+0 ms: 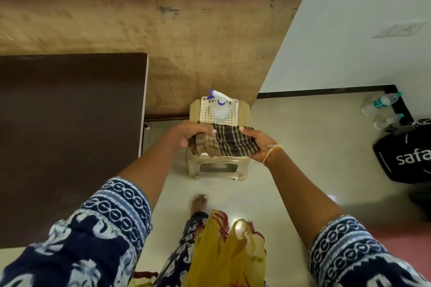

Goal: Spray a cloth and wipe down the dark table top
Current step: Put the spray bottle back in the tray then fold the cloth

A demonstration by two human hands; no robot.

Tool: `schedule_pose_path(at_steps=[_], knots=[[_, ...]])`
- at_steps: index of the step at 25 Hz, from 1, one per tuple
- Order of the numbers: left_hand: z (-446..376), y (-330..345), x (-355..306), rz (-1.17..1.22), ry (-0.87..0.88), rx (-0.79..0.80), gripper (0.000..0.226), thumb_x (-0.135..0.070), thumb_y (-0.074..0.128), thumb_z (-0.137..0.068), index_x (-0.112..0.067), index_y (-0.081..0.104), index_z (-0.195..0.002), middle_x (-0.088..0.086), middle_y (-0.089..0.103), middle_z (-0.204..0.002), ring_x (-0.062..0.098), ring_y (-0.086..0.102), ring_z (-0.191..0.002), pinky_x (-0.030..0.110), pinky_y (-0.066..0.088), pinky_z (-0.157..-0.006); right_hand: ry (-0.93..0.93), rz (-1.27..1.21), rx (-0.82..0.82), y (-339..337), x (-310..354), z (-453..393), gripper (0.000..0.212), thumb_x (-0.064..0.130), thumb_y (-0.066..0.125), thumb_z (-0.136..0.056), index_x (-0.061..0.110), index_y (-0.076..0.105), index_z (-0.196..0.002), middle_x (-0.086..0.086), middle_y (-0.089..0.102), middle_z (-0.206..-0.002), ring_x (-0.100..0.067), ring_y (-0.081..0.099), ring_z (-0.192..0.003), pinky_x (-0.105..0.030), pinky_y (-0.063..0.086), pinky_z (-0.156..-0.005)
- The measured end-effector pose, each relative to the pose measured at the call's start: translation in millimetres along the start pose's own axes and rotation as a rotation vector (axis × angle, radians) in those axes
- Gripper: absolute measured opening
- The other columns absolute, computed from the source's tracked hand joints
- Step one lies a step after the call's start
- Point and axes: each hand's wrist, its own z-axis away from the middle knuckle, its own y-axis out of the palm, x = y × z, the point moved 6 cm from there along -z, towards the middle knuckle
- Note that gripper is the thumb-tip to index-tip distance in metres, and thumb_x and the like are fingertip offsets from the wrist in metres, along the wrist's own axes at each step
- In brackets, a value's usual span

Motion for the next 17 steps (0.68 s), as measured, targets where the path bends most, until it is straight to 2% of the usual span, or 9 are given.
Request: schedule_pose_path(at_steps=[2, 3, 6, 8, 11, 13, 17], knots=[[-18, -8, 3, 0.115, 0.009, -0.132, 0.044, 0.001, 0.079, -0.072, -0.001, 0.065, -0.114, 0.017, 0.073, -0.093, 0.024, 0.074, -0.068, 0.034, 0.059, -0.054, -0.074, 0.036, -0.083, -3, 4, -18, 0.017, 0.014, 0.062, -0.093, 0.007, 0.062, -0.108, -0.014, 0.068, -0.104, -0.031, 0.063, -0.098, -0.048, 0.055, -0.084], [-29, -13, 5, 0.173, 0.027, -0.196, 0.042, 0.003, 0.079, -0.071, 0.0, 0.066, -0.111, 0.017, 0.073, -0.091, 0.025, 0.073, -0.067, 0.035, 0.059, -0.055, -0.138, 0.124, -0.147, -7, 6, -31, 0.016, 0.016, 0.062, -0.093, 0.008, 0.064, -0.107, -0.012, 0.068, -0.106, -0.032, 0.062, -0.102, -0.05, 0.054, -0.089], [-70, -21, 20, 0.204, 0.068, -0.335, 0.037, -0.001, 0.079, -0.074, -0.002, 0.068, -0.109, 0.015, 0.073, -0.098, 0.028, 0.071, -0.085, 0.043, 0.06, -0.076, -0.403, 0.715, -0.356, -15, 15, -70, 0.017, 0.022, 0.061, -0.094, 0.011, 0.07, -0.104, -0.01, 0.069, -0.111, -0.03, 0.061, -0.105, -0.044, 0.049, -0.1], [-100, -29, 29, 0.037, 0.144, -0.468, 0.031, -0.007, 0.076, -0.08, -0.006, 0.068, -0.111, 0.008, 0.07, -0.101, 0.024, 0.067, -0.092, 0.036, 0.055, -0.083, -0.483, 1.015, -0.432, -20, 8, -100, 0.024, 0.026, 0.056, -0.097, 0.012, 0.068, -0.111, -0.015, 0.07, -0.109, -0.034, 0.063, -0.101, -0.04, 0.051, -0.093], [-149, -37, 41, -0.273, 0.31, -0.607, 0.023, -0.01, 0.067, -0.089, -0.009, 0.069, -0.111, 0.01, 0.069, -0.108, 0.025, 0.063, -0.101, 0.026, 0.044, -0.08, -0.509, 1.358, -0.506, -27, -6, -145, 0.033, 0.034, 0.04, -0.103, 0.012, 0.056, -0.122, -0.019, 0.066, -0.103, -0.039, 0.063, -0.094, -0.041, 0.052, -0.082], [-185, -40, 55, -0.343, 0.364, -0.654, 0.019, -0.012, 0.061, -0.093, -0.011, 0.069, -0.11, 0.011, 0.069, -0.11, 0.027, 0.064, -0.103, 0.027, 0.045, -0.081, -0.537, 1.481, -0.557, -32, -20, -179, 0.036, 0.037, 0.034, -0.104, 0.011, 0.05, -0.124, -0.019, 0.066, -0.1, -0.039, 0.064, -0.09, -0.043, 0.053, -0.078], [-234, -45, 71, -0.39, 0.502, -0.701, 0.02, -0.012, 0.058, -0.094, -0.012, 0.068, -0.112, 0.01, 0.069, -0.11, 0.028, 0.063, -0.103, 0.033, 0.051, -0.086, -0.586, 1.572, -0.668, -46, -39, -228, 0.034, 0.037, 0.031, -0.105, 0.013, 0.047, -0.122, -0.015, 0.069, -0.09, -0.036, 0.066, -0.079, -0.039, 0.052, -0.067]])
